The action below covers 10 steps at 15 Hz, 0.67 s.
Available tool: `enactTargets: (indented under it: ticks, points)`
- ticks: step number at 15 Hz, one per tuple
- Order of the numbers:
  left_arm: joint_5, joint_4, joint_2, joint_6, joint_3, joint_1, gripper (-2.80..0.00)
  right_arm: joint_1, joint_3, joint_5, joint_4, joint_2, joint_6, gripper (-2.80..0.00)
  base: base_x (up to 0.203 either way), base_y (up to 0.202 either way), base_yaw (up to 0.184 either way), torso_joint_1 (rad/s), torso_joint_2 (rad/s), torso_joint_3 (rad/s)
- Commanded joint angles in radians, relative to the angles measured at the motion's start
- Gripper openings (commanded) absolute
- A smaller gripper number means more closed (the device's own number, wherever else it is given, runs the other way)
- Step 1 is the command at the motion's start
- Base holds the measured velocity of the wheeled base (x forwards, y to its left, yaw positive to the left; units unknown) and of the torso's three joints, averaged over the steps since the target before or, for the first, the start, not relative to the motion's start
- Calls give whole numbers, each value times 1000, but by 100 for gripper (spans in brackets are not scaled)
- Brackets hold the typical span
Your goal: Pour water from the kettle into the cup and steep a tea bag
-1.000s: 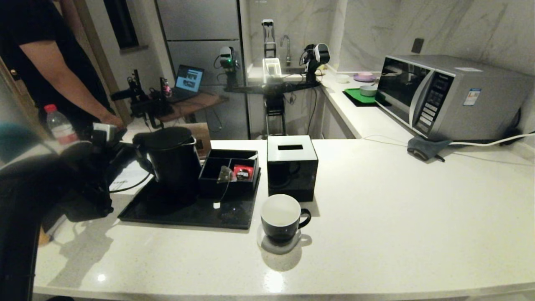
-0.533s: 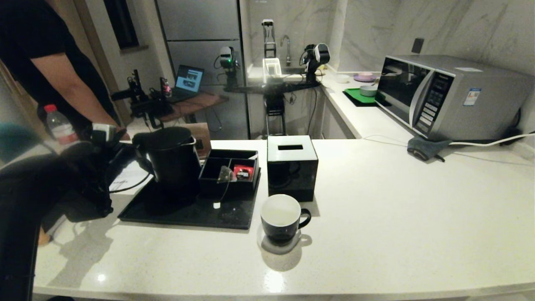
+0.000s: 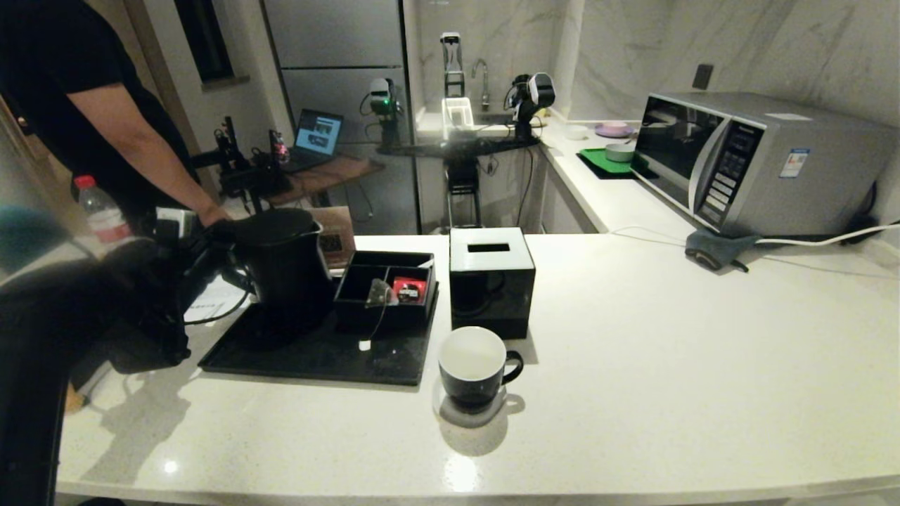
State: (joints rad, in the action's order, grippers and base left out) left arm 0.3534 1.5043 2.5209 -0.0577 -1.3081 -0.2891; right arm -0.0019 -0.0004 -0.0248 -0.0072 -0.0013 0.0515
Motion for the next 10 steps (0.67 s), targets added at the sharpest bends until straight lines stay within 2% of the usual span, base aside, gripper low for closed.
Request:
enactTargets:
  ticks: [1,10]
  points:
    - [2,10,-1,-1,1,1,-280,0,0,0,0,1,1,-280,0,0,0,0,0,0]
    - [2,16,-4,-1,7,7,-280,-1,-1,0,0,1,1,-280,0,0,0,0,0,0]
